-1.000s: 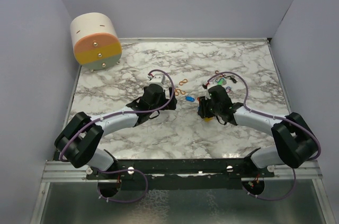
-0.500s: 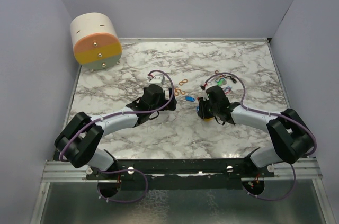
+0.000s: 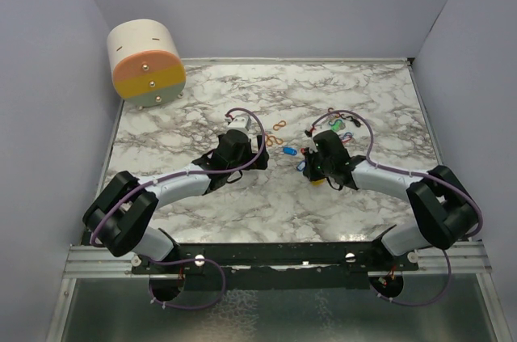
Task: Put the keys on the keyring
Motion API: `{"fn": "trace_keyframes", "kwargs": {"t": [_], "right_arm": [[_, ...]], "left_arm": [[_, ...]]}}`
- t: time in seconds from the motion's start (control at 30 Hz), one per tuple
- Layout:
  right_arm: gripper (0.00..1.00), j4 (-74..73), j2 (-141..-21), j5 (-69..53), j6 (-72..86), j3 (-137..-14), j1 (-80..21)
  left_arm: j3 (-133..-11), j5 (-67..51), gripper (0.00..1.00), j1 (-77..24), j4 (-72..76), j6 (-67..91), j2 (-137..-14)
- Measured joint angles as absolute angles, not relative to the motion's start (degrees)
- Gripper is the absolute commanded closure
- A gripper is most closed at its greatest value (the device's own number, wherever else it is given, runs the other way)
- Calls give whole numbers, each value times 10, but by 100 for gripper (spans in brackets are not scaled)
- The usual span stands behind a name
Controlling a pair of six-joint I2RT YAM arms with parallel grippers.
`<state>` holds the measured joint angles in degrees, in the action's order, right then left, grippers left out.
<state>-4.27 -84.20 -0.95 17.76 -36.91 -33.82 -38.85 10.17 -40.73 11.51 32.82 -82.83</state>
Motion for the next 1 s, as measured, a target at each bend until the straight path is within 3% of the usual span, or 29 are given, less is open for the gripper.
{"fn": "trace_keyframes", "kwargs": {"t": [0.13, 0.27, 0.43, 1.0], "right_arm": [[94, -43, -833, -9, 177, -369, -340], [77, -41, -821, -9, 177, -369, -342], [70, -38, -817, -9, 177, -371, -346], [69, -38, -871, 1, 177, -417, -346]], "left_arm": [[-388, 102, 1, -407, 115, 328, -825], [-384, 109, 1, -407, 114, 328, -816], [-383, 111, 1, -407, 114, 328, -810], [-383, 110, 1, -407, 114, 325, -809]]}}
